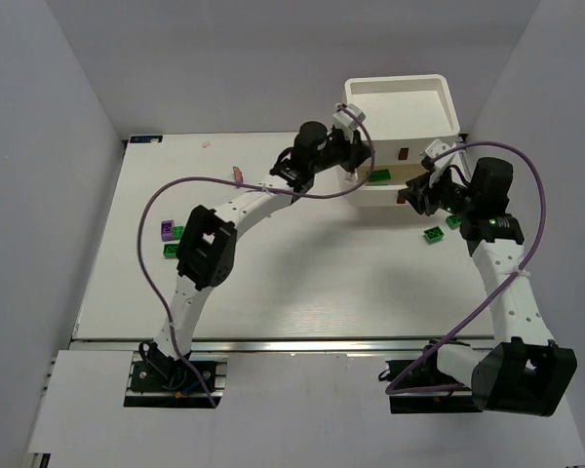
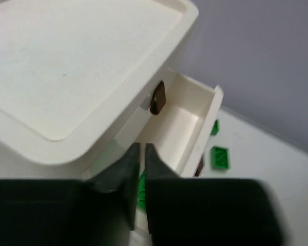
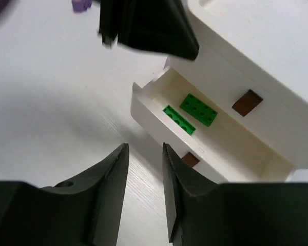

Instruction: Sort the legos into containers by color

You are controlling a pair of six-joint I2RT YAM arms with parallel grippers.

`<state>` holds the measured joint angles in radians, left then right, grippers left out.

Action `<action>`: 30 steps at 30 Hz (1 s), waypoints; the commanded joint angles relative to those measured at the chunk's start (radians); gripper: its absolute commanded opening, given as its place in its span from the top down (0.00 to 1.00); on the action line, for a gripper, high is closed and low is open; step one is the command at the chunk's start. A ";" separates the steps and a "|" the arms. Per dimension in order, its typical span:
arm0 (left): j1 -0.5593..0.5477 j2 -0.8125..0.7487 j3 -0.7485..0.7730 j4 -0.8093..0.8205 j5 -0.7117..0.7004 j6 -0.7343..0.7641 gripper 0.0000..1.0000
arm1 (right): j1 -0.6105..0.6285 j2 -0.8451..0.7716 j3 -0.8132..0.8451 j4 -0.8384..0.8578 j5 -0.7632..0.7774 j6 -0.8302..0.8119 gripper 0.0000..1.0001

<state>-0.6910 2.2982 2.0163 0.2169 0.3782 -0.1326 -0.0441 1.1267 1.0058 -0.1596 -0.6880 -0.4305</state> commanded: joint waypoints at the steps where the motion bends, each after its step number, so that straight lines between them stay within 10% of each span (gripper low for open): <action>1: 0.039 -0.280 -0.106 0.007 -0.045 -0.090 0.96 | -0.025 0.033 0.106 -0.290 -0.148 -0.370 0.65; 4: 0.048 -0.440 -0.276 -0.045 -0.105 -0.105 1.00 | -0.037 0.117 0.221 -0.507 -0.128 -0.622 0.64; 9: 0.097 -0.817 -0.654 -0.250 -0.267 -0.133 0.32 | -0.049 0.281 0.382 -0.820 0.068 -0.781 0.33; 12: 0.108 -0.995 -0.839 -0.332 -0.363 -0.166 0.17 | -0.054 0.295 0.349 -0.822 0.163 -0.832 0.27; 22: 0.128 -1.281 -1.172 -0.384 -0.509 -0.340 0.12 | -0.053 0.413 0.227 -0.568 0.442 -0.337 0.11; 30: 0.128 -1.224 -1.125 -0.413 -0.506 -0.303 0.12 | -0.053 0.407 0.039 -0.238 0.603 -0.090 0.11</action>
<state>-0.5667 1.0634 0.8433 -0.1844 -0.1127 -0.4419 -0.0917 1.5402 1.0683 -0.5873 -0.1818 -0.6640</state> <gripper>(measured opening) 0.878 0.889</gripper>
